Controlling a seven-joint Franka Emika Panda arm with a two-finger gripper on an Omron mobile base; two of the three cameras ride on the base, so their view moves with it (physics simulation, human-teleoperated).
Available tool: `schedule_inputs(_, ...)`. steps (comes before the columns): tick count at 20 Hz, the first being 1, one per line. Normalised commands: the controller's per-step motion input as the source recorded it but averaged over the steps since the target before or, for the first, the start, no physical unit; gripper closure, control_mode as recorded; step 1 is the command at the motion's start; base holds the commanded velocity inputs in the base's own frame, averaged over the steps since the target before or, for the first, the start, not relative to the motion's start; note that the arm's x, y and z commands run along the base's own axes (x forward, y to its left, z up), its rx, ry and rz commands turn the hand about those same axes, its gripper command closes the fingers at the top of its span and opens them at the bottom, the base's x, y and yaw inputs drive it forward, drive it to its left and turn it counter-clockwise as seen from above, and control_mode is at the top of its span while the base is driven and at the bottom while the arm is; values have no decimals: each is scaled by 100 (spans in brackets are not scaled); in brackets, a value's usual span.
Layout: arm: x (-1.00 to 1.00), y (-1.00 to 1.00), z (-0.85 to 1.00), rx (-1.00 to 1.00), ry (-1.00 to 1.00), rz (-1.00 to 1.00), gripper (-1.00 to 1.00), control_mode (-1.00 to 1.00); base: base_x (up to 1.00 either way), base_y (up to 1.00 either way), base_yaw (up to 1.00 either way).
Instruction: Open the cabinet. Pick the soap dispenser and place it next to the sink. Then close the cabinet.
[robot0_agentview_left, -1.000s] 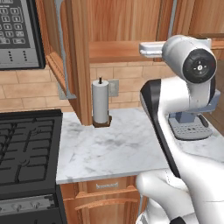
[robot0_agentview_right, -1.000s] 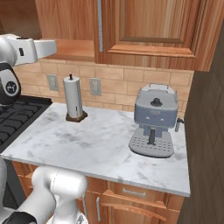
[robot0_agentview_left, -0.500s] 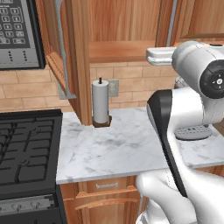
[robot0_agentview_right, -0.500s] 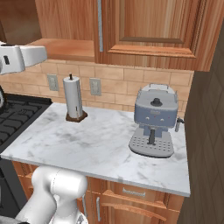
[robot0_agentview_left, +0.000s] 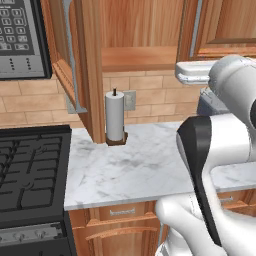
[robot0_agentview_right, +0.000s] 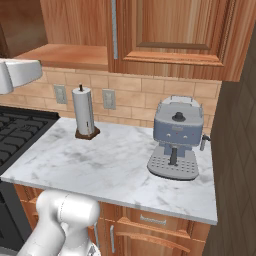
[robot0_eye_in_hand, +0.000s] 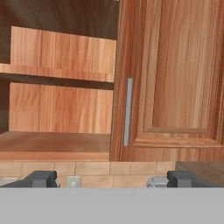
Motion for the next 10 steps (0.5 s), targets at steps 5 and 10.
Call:
schedule_inputs(5, -32, 6, 0, 0, 0, 20, -100, -100, 0, 0, 0)
schedule_inputs(10, -21, 20, 0, -6, -2, 45, -100, -100, 0, 0, 0)
